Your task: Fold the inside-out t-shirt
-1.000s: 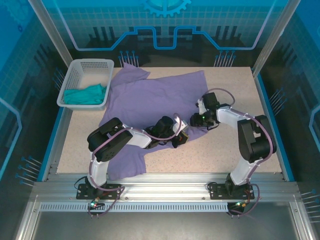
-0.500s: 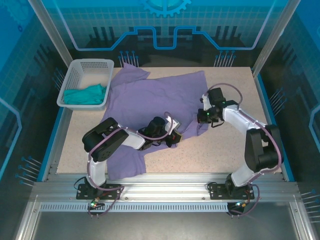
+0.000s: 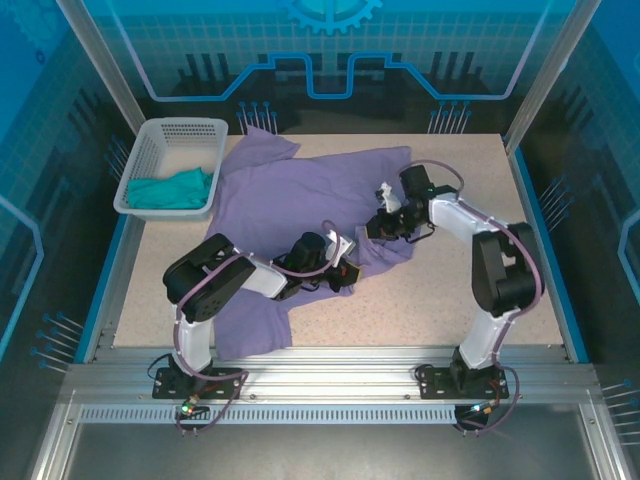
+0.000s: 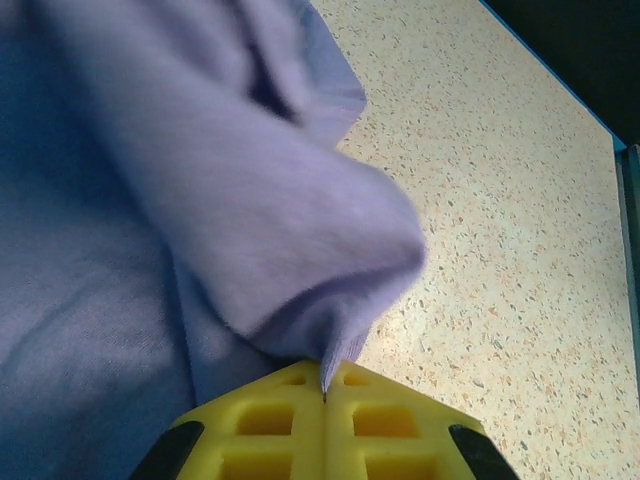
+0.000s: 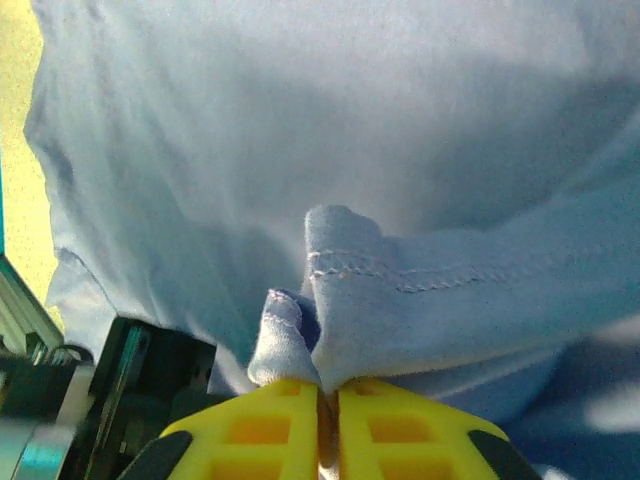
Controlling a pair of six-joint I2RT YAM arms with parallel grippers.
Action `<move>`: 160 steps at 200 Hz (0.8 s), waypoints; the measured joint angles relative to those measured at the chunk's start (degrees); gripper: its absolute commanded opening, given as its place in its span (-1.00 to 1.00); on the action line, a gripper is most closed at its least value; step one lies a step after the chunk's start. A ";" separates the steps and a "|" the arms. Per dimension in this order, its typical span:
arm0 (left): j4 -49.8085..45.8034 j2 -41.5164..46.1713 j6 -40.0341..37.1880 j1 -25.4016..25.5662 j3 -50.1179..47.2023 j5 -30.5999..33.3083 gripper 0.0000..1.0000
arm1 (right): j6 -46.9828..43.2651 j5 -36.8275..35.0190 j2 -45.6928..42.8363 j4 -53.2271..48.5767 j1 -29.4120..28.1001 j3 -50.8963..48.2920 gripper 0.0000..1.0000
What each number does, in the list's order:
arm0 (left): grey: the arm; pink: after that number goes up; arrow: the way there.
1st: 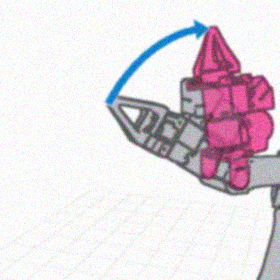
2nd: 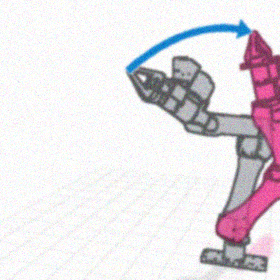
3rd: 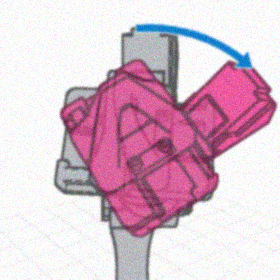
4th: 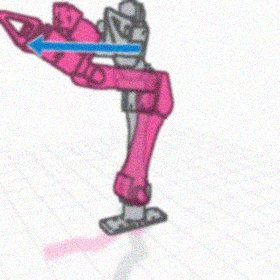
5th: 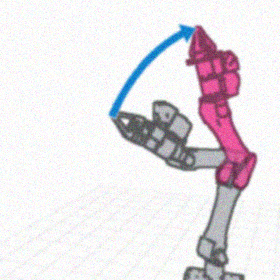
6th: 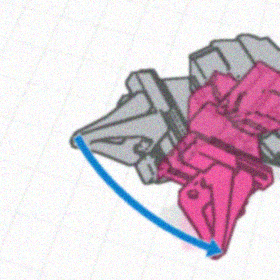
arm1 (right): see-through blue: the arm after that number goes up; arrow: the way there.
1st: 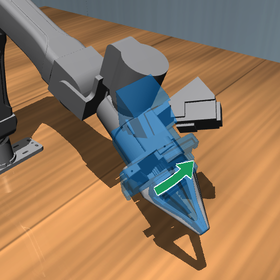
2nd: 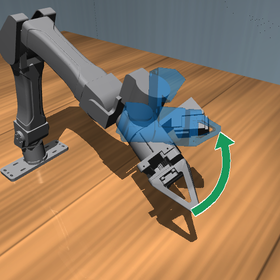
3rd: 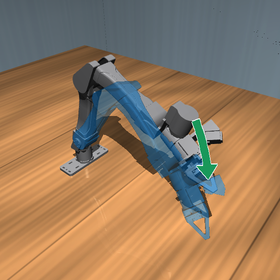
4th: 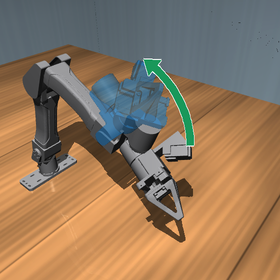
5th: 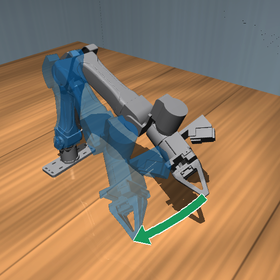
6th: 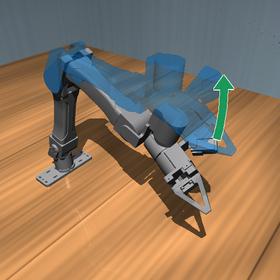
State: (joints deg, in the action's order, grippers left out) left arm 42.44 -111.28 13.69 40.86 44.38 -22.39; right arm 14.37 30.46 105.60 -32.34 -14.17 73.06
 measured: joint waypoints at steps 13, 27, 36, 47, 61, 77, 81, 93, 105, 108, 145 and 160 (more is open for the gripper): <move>0.00 0.00 0.00 0.02 0.00 0.00 -1.00 | -0.24 -1.62 2.21 -0.07 -0.04 1.84 -0.53; 0.00 0.00 0.00 0.02 0.00 0.00 -1.00 | -0.72 -5.73 2.58 -0.66 -0.02 2.62 -0.45; 0.00 0.00 0.00 0.02 0.00 0.00 -1.00 | -0.96 -8.85 2.05 -1.11 -0.02 2.67 -0.40; 0.00 0.00 0.00 0.00 0.00 0.00 -1.00 | -1.57 -12.76 0.92 -1.66 -0.02 2.43 -0.34; 0.00 0.00 -0.02 0.02 0.00 -0.02 -1.00 | -2.23 -17.14 -1.95 -1.66 -0.02 0.57 -0.29; 0.00 0.00 -0.02 0.02 0.00 -0.02 -1.00 | -2.97 -20.83 -6.51 -1.86 -0.04 -2.91 -0.23; 0.00 0.00 -0.02 0.02 0.00 -0.02 -1.00 | -3.13 -21.42 -7.50 -1.88 -0.07 -3.67 -0.22; 0.00 0.00 -0.02 0.02 0.00 -0.02 -1.00 | -3.82 -23.08 -10.23 -1.97 -0.39 -6.05 -0.19; 0.00 0.00 -0.02 0.02 0.00 -0.02 -1.00 | -4.48 -24.35 -11.72 -1.97 -1.31 -7.76 -0.16; 0.00 0.00 -0.02 0.02 0.00 -0.02 -1.00 | -4.68 -24.68 -11.91 -1.99 -1.62 -8.09 -0.16; 0.00 -0.11 0.00 0.02 0.00 -0.04 -1.00 | -7.28 -29.29 -11.06 -2.36 -6.64 -9.40 -0.14; 0.00 -0.11 0.00 0.00 0.00 -0.04 -1.00 | -8.02 -30.80 -9.49 -2.38 -7.58 -9.05 -0.15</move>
State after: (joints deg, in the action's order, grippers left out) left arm 42.44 -111.39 13.69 40.86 44.38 -22.44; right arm 6.35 -0.34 96.12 -34.72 -21.76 64.01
